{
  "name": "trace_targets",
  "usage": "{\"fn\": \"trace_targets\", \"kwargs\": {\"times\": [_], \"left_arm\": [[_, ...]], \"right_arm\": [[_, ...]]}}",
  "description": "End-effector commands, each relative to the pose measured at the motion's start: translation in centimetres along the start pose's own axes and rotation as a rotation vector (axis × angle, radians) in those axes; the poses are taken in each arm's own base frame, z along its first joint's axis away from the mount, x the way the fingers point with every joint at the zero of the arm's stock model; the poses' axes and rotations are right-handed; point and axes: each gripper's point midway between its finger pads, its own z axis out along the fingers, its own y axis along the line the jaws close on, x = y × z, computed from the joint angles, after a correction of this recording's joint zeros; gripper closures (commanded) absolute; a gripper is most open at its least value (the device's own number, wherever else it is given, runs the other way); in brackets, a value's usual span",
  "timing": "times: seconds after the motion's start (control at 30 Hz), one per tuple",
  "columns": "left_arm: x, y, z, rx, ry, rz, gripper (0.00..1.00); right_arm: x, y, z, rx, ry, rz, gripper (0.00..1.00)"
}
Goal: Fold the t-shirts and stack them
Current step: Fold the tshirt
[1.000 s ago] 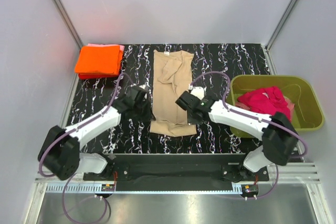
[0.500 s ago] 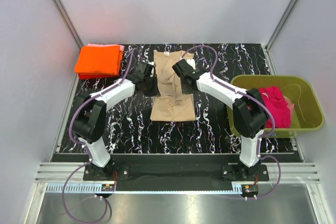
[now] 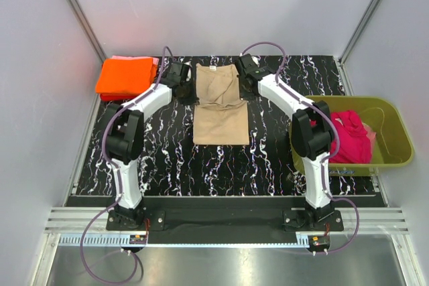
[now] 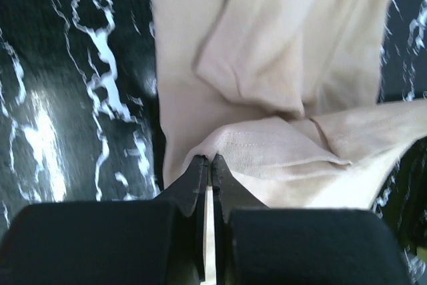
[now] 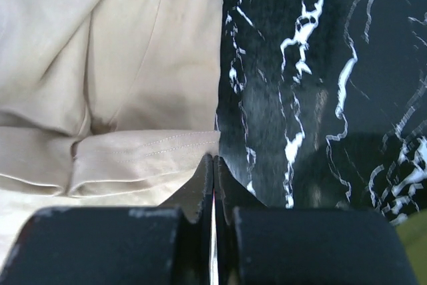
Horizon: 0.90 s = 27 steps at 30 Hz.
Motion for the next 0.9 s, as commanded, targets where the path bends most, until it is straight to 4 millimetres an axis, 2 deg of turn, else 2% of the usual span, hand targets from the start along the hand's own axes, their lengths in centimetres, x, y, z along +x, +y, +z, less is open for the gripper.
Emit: {"fn": "trace_targets", "kwargs": {"times": [0.0, 0.03, 0.07, 0.1, 0.17, 0.23, 0.27, 0.33, 0.43, 0.5, 0.57, 0.6, 0.63, 0.7, 0.73, 0.87], "left_arm": [[-1.8, 0.7, 1.3, -0.003, -0.011, -0.007, 1.00], [-2.3, 0.6, 1.4, 0.007, -0.017, -0.009, 1.00], [-2.0, 1.1, 2.1, -0.001, -0.002, -0.012, 1.00], [-2.2, 1.0, 2.2, 0.001, -0.005, -0.013, 0.98], [-2.2, 1.0, 2.7, 0.011, 0.005, -0.015, 0.93], [-2.5, 0.7, 2.9, 0.032, 0.008, -0.001, 0.85], [-2.5, 0.8, 3.1, 0.033, 0.010, 0.001, 0.77], [-3.0, 1.3, 2.7, 0.019, -0.007, 0.015, 0.75], [-4.5, 1.7, 0.9, 0.004, -0.055, 0.022, 0.63], [-5.4, 1.4, -1.0, -0.005, -0.087, 0.032, 0.57], [-5.2, 1.4, -2.4, -0.018, -0.102, 0.070, 0.53], [-5.0, 1.6, -2.7, -0.028, -0.105, 0.070, 0.53], [-4.7, 1.5, -2.8, -0.035, -0.105, 0.082, 0.53], [-4.2, 0.8, -2.9, 0.002, -0.101, 0.081, 0.54], [-3.1, 0.4, -2.7, 0.039, -0.071, 0.073, 0.57], [-1.7, -0.3, -1.0, 0.101, -0.020, 0.073, 0.60]], "right_arm": [[-1.6, -0.2, 1.1, -0.034, -0.002, -0.002, 1.00], [-1.7, -0.6, 1.6, -0.033, 0.003, 0.004, 1.00], [-1.3, -0.3, 2.6, -0.046, 0.022, -0.005, 1.00], [-1.7, -0.2, 2.7, -0.056, 0.016, -0.007, 1.00], [-1.2, 0.0, 3.8, -0.062, 0.035, -0.020, 0.99], [-1.4, 0.1, 4.2, -0.064, 0.036, -0.020, 0.96], [-1.4, 0.2, 4.4, -0.061, 0.037, -0.019, 0.89], [-1.8, 0.1, 4.3, -0.059, 0.030, -0.020, 0.81], [-3.6, 0.1, 2.9, -0.065, -0.012, -0.022, 0.75], [-4.5, 0.1, 1.6, -0.067, -0.026, -0.017, 0.72], [-4.8, 0.3, 0.5, -0.086, -0.024, -0.003, 0.72], [-4.6, 0.6, 0.4, -0.101, -0.015, 0.002, 0.72], [-4.4, 1.0, 0.2, -0.127, -0.005, 0.006, 0.78], [-4.0, 1.3, 0.0, -0.147, 0.010, 0.019, 0.81], [-3.7, 1.5, 0.1, -0.155, 0.019, 0.020, 0.83], [-2.6, 1.8, 1.1, -0.163, 0.054, 0.027, 0.87]]}}
